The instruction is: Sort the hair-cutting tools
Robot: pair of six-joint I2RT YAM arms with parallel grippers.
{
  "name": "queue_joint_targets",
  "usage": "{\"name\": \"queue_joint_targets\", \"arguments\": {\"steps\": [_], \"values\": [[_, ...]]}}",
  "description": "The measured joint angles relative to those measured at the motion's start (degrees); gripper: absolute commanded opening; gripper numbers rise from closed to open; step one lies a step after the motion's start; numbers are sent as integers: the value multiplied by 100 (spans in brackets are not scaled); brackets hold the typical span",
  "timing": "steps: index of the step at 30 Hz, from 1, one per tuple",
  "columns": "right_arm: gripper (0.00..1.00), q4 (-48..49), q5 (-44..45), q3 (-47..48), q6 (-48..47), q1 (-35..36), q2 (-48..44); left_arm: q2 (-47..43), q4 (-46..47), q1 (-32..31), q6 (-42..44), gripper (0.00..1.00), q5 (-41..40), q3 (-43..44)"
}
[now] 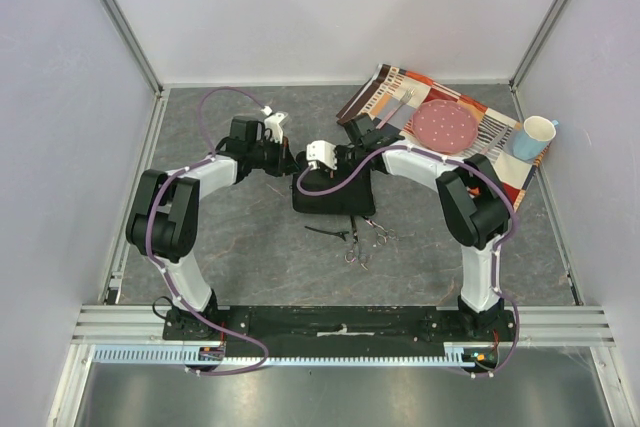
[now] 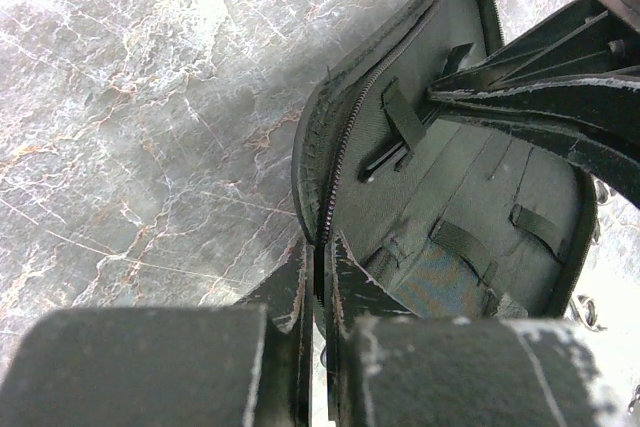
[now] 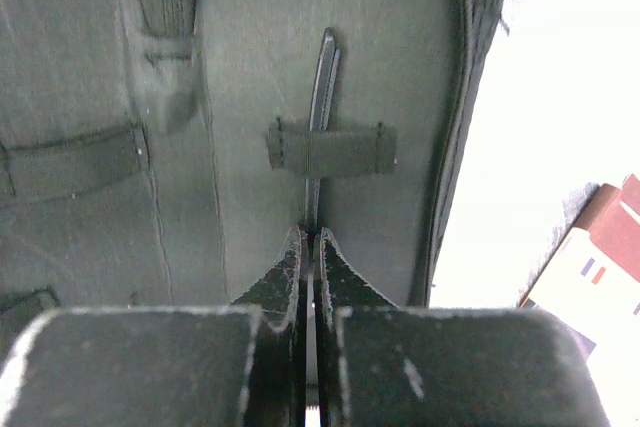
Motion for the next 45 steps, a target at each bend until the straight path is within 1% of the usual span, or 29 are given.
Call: {"name": "queue_joint_targets", "arguments": {"steps": [10, 13, 14, 16, 24, 26, 30, 33, 34, 36, 37, 38, 42, 45], "values": [[0, 44, -9, 306, 131, 229, 201, 0, -7, -9, -2, 2, -24, 0], [10, 52, 9, 323, 179, 267, 203, 0, -7, -9, -2, 2, -24, 0], [17, 55, 7, 326, 201, 267, 203, 0, -7, -9, -2, 2, -24, 0], [21, 55, -4, 330, 247, 267, 203, 0, -4, -9, -4, 2, -26, 0], [31, -13, 162, 323, 376, 343, 72, -7, 87, -7, -17, 2, -22, 0], [34, -59, 249, 278, 391, 369, -76, -26, 160, -7, -48, 2, -2, 0], [37, -136, 444, 127, 463, 431, -592, -57, 212, -11, -105, 2, 31, -2], [48, -243, 697, 76, 573, 461, -1049, -70, 262, -11, -168, 2, 17, -11], [53, -275, 815, 63, 660, 470, -1217, -85, 315, -11, -212, 2, -17, -26], [58, -319, 1084, 48, 844, 472, -1521, -149, 439, -11, -334, 2, -105, -109], [69, -350, 1217, 39, 973, 472, -1672, -205, 516, -11, -407, 2, -199, -177], [98, -411, 1346, 42, 1104, 466, -1818, -269, 605, -11, -511, 2, -293, -260], [98, -601, 1792, 79, 1932, 420, -2223, -632, 1241, -9, -1123, 2, -894, -841], [98, -754, 2256, 267, 2804, 398, -2247, -922, 1685, -22, -1687, 2, -1403, -1305]]}}
